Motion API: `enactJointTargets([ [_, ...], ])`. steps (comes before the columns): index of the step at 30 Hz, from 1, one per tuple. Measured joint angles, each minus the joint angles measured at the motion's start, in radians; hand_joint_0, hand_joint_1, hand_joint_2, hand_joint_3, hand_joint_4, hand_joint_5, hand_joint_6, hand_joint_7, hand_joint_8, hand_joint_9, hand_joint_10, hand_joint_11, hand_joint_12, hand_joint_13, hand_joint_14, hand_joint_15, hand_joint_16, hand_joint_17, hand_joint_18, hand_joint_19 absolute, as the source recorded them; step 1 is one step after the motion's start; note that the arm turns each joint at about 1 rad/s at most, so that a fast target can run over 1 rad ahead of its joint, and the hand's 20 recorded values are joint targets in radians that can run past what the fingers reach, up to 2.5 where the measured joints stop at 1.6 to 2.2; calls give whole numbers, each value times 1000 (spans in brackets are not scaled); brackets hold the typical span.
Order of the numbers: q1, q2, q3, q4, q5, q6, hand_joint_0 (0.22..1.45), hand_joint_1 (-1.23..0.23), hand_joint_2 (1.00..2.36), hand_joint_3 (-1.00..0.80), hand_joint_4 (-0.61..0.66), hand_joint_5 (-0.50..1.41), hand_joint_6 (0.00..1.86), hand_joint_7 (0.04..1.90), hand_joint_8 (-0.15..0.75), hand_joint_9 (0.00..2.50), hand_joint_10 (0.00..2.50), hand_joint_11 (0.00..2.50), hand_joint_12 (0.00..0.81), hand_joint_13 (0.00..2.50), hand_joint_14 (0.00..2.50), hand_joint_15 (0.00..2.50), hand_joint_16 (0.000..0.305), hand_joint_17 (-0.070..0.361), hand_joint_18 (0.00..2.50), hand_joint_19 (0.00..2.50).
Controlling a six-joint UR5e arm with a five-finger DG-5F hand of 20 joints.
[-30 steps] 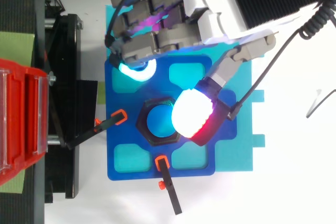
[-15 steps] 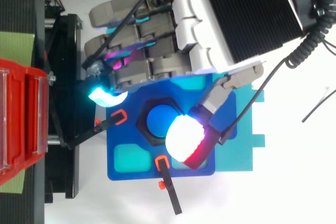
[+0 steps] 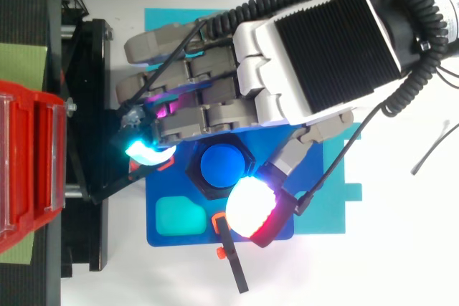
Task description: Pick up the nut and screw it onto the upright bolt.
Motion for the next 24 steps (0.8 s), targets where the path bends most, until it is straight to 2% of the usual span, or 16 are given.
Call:
enactJointTargets([
  [12, 1, 0, -5, -21, 1, -13, 531, -149, 1000, -500, 172, -13, 505, 1366, 259, 883, 0, 0, 278, 511, 0, 0, 31, 70, 257, 0],
  [24, -4, 1, -6, -20, -2, -12, 542, -188, 1000, -500, 178, 24, 508, 1503, 264, 1000, 0, 0, 256, 624, 0, 0, 28, 64, 392, 19],
])
